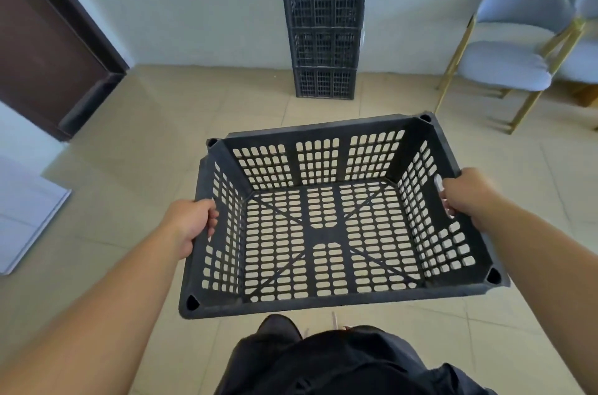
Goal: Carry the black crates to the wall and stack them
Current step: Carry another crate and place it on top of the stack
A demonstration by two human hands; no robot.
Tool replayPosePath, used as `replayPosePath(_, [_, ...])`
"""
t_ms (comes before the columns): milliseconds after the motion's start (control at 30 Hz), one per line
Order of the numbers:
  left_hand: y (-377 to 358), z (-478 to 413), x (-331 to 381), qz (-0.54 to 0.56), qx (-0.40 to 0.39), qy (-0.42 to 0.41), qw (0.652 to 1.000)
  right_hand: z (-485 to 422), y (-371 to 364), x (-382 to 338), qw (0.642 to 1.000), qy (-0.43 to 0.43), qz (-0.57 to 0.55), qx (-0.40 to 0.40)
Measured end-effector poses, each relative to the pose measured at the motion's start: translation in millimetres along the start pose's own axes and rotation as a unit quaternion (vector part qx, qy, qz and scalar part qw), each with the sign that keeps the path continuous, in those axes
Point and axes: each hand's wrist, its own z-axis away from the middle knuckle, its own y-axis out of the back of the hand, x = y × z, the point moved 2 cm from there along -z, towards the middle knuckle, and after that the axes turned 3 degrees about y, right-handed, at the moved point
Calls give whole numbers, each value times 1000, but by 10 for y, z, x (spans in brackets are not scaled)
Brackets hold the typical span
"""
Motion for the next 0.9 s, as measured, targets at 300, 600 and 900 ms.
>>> replayPosePath(300, [104,-1606,1335,-9,-20,-31,999,-1230,-518,-1457,1000,-12,-15,0])
replayPosePath(600, [143,-3111,3097,-63,-53,-66,994,-1971,-771,-2761,997,-53,-54,35])
replayPosePath(900, [-674,-4163,4833,-142,-85,-111,980,-3258,-391,-3564,993,-81,-72,54])
